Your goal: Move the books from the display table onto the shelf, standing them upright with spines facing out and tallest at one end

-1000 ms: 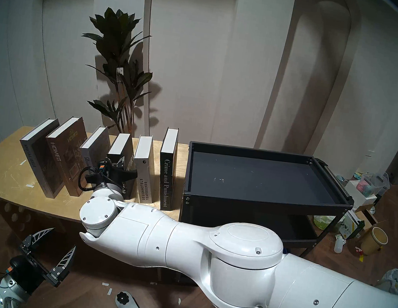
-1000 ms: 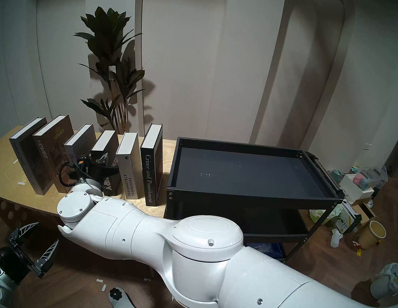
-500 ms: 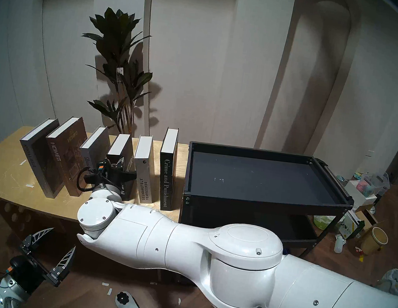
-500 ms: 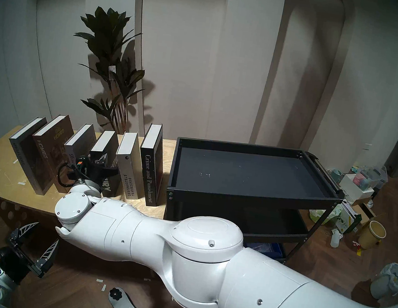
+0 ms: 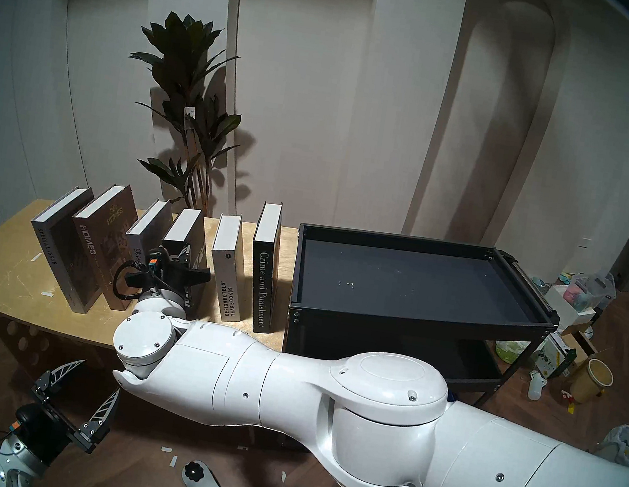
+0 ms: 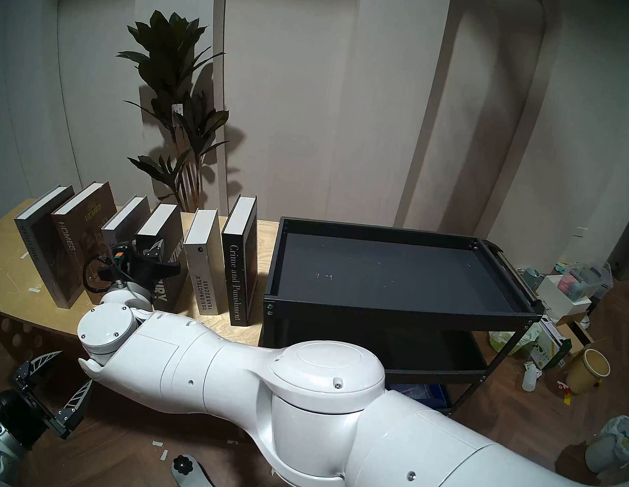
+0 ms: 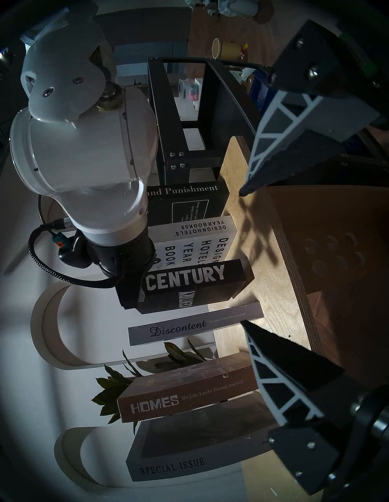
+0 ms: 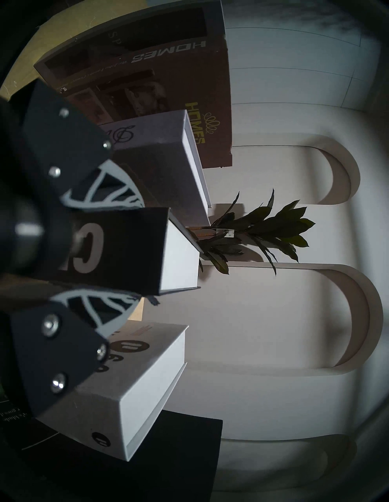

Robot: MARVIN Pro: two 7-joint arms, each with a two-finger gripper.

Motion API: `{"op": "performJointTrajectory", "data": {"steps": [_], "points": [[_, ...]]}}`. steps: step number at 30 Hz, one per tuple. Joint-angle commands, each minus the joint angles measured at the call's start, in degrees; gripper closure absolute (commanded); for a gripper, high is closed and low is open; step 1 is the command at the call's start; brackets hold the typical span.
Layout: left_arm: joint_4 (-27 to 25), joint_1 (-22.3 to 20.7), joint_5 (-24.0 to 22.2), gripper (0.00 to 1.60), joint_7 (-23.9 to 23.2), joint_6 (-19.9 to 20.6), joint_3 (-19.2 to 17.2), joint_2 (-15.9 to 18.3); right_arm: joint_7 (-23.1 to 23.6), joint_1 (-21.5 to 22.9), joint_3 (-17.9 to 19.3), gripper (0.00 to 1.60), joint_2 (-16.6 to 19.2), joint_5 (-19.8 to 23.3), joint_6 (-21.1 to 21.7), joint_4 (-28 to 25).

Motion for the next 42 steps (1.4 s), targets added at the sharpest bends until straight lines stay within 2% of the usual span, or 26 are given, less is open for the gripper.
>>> {"op": "performJointTrajectory", "data": {"steps": [1,15,42], "points": [[-0.61,-0.12,-0.04,0.00,-0.12,-0.16,-0.01,0.12,-0.50,1.74,0.70,1.60,-0.89,-1.18,-0.62,-2.01],[-0.68,-0.15,-0.05,0.00,-0.15,-0.18,-0.02,0.12,-2.57,5.05,2.09,1.60,-0.89,-3.00,-0.85,-4.70],[-0.84,-0.14,-0.06,0.00,-0.24,-0.21,-0.03,0.11,-6.87,17.85,6.66,1.60,-0.89,-8.21,0.22,-8.31]]}}
